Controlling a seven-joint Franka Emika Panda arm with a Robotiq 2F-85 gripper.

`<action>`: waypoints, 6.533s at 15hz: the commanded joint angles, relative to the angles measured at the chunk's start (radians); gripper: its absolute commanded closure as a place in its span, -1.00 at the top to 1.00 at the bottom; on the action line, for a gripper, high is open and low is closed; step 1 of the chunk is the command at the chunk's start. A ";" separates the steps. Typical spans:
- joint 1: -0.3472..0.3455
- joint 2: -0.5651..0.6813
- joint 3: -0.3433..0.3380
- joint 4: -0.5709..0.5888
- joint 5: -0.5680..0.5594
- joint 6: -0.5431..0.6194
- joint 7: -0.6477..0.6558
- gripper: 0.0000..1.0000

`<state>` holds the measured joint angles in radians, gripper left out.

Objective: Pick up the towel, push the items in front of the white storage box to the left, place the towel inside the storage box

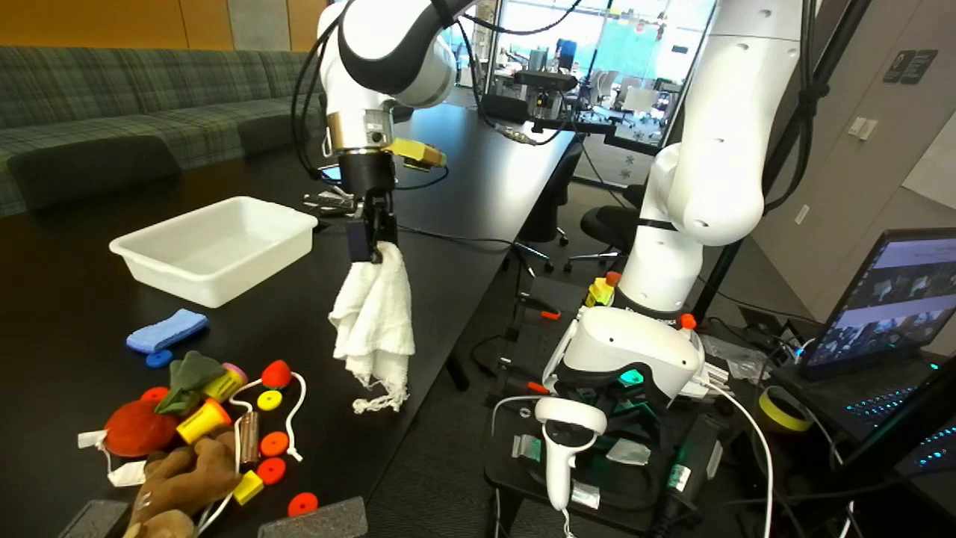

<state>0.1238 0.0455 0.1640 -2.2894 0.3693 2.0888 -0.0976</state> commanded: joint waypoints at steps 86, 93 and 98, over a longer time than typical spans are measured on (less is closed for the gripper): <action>0.016 1.122 -0.366 1.759 -0.368 -0.063 1.533 -0.25; -0.002 1.159 -0.311 1.794 -0.361 -0.327 1.275 0.50; -0.001 1.105 -0.231 1.762 -0.335 -0.387 1.038 1.00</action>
<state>0.1399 1.1755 -0.1102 -0.5458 0.0119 1.7487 1.0804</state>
